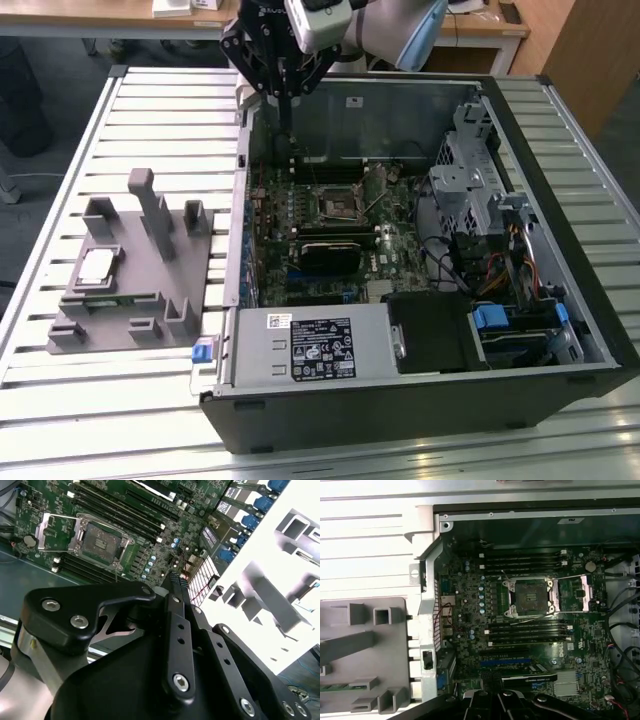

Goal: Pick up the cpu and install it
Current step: 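Reach for the cpu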

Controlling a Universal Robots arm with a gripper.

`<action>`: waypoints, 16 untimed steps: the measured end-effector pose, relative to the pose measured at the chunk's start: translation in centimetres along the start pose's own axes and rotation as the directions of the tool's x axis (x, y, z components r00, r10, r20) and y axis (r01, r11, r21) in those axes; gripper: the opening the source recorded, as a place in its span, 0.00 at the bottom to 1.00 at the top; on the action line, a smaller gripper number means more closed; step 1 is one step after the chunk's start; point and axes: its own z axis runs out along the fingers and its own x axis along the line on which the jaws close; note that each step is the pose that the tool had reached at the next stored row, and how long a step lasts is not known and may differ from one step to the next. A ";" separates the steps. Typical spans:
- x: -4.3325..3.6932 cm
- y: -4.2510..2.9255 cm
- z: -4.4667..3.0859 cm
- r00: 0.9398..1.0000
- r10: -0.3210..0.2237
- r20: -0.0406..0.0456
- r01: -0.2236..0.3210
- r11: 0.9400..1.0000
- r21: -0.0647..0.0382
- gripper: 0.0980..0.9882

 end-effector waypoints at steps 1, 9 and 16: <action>0.02 0.00 0.00 1.000 0.000 0.000 0.000 1.000 0.000 0.01; 0.22 -0.02 0.02 1.000 0.000 0.000 0.000 1.000 0.000 0.01; 0.38 -0.03 0.03 1.000 0.000 0.000 0.000 1.000 0.000 0.01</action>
